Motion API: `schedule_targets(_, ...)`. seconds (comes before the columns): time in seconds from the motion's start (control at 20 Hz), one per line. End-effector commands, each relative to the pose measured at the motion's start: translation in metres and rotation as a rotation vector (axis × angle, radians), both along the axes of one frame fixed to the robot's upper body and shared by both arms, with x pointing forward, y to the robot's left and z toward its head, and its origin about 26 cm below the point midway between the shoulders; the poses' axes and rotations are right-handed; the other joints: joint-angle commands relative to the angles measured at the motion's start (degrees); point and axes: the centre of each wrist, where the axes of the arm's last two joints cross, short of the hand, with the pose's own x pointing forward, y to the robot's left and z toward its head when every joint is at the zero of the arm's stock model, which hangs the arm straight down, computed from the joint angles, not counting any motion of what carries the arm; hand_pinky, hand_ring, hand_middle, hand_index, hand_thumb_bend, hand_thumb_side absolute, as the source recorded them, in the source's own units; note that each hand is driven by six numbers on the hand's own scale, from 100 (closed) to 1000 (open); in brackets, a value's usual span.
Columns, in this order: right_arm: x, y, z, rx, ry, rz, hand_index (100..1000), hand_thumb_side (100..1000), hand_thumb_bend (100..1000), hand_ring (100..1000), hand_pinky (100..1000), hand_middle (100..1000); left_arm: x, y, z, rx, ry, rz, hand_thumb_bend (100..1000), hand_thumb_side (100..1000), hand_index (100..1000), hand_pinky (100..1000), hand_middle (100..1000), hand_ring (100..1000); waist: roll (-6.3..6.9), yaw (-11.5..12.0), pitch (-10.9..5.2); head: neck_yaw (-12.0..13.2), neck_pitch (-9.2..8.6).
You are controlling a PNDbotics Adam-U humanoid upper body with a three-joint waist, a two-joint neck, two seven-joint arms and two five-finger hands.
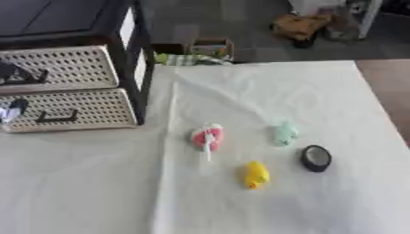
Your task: Pick up objects from table and place into drawer.
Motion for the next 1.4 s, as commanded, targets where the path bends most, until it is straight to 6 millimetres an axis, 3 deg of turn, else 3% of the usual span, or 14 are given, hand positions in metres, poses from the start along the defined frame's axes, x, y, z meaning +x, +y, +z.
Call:
schedule_targets(0.05, -0.003, -0.002, 0.008, -0.013, -0.028, -0.004, 730, 747, 447, 594, 705, 380, -0.002, 0.002, 0.008, 0.013, -0.020, 0.007, 105, 408, 860, 100, 100, 100, -0.13, 0.06, -1.02, 0.19, -0.83)
schedule_targets(0.55, -0.003, -0.003, 0.008, -0.011, -0.025, -0.008, 731, 747, 447, 595, 705, 381, -0.005, 0.003, 0.009, -0.024, 0.021, -0.018, 105, 408, 788, 100, 100, 100, -0.30, 0.41, -1.29, 0.28, -0.12)
schedule_targets(1.4, -0.003, -0.003, 0.007, -0.003, -0.028, -0.011, 731, 747, 447, 597, 708, 383, -0.033, 0.003, 0.002, -0.035, 0.015, -0.047, 105, 408, 797, 100, 100, 100, -0.80, 1.19, -1.63, -0.05, 0.14)
